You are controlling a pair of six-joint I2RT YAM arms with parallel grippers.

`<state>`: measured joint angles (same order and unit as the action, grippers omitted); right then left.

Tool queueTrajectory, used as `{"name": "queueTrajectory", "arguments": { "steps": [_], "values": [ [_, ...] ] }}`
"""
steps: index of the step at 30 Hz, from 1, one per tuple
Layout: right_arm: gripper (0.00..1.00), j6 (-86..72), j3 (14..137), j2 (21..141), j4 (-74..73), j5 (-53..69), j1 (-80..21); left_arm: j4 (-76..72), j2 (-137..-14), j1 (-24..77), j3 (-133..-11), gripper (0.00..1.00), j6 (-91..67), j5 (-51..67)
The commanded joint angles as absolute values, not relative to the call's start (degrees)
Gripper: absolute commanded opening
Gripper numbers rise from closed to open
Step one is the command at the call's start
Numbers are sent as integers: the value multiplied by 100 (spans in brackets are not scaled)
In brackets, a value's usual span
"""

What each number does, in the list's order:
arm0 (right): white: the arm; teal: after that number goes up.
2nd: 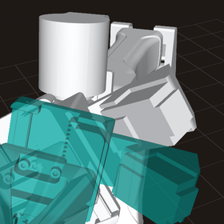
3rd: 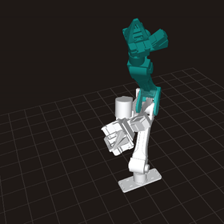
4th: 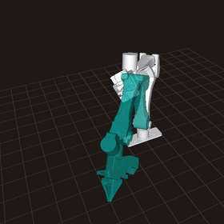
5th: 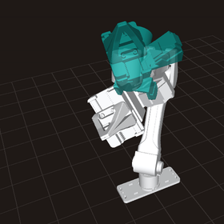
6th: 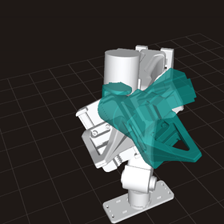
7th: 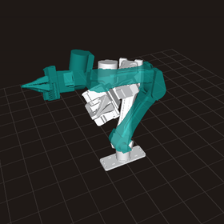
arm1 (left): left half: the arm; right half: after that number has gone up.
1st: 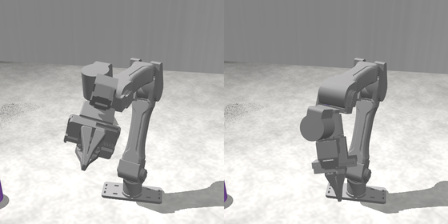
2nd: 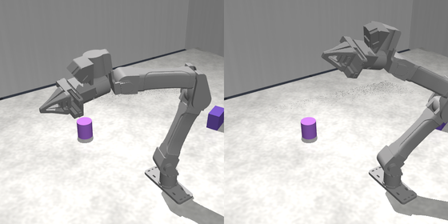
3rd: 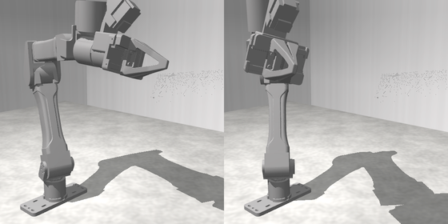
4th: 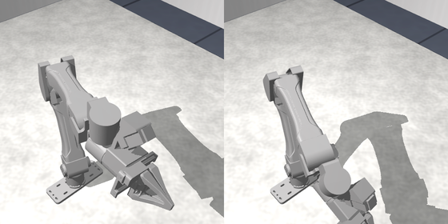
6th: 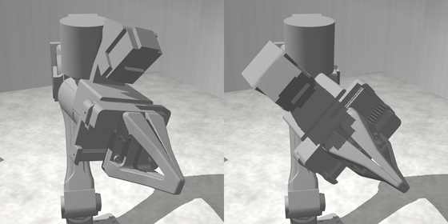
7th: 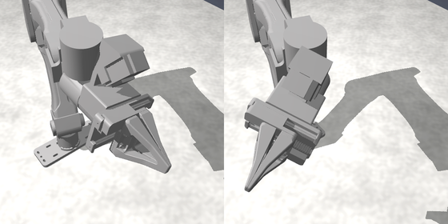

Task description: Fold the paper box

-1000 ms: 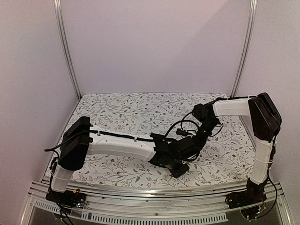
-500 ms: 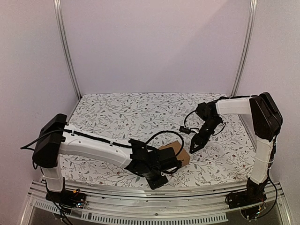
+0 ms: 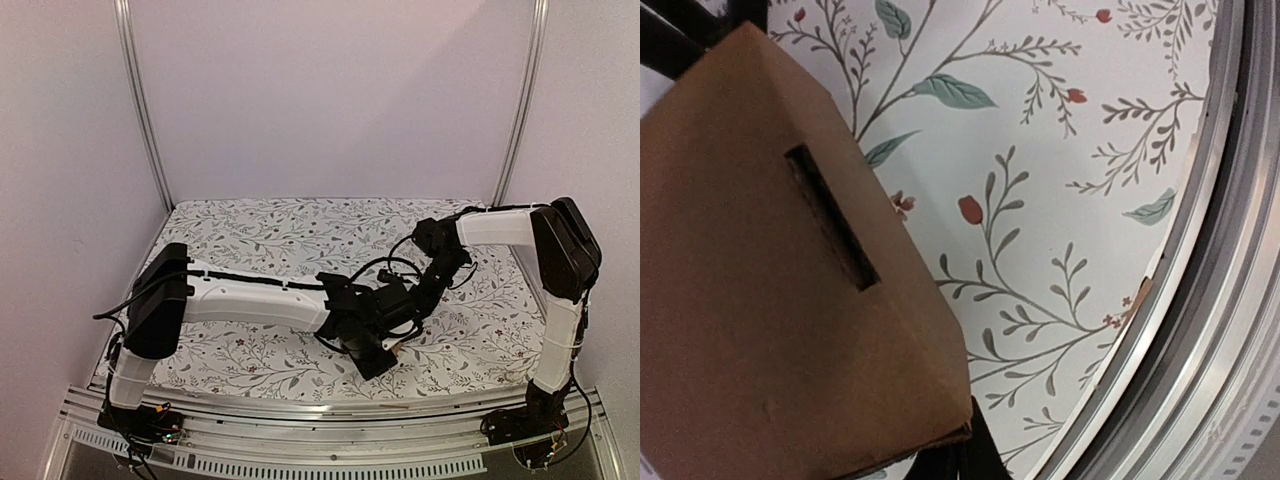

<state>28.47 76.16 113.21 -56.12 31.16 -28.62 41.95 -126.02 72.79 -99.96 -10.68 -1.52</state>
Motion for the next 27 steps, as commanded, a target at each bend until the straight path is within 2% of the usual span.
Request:
{"name": "queueTrajectory", "arguments": {
  "steps": [1,6,10,16,22,27],
  "values": [
    [38,2736,7515,11307,-5898,3525,-3155,3740,-12720,7102,-10139,0,-1073,-341],
    [39,2650,7629,11220,-5858,3494,-2872,3934,-11831,7264,-9153,0,-1394,-387],
    [40,2846,7744,11029,-5846,3016,-2761,4181,-11067,7400,-8079,0,-1619,-449],
    [41,2893,8251,11214,-5837,2783,-2780,4205,-10500,7048,-7111,0,-1538,-732],
    [41,2825,8756,11634,-5800,2531,-2920,3860,-10722,6664,-7190,0,-1139,-814],
    [41,2808,8853,11903,-5748,2513,-3301,3609,-11647,6541,-8180,0,-586,-655]
  ]
}}
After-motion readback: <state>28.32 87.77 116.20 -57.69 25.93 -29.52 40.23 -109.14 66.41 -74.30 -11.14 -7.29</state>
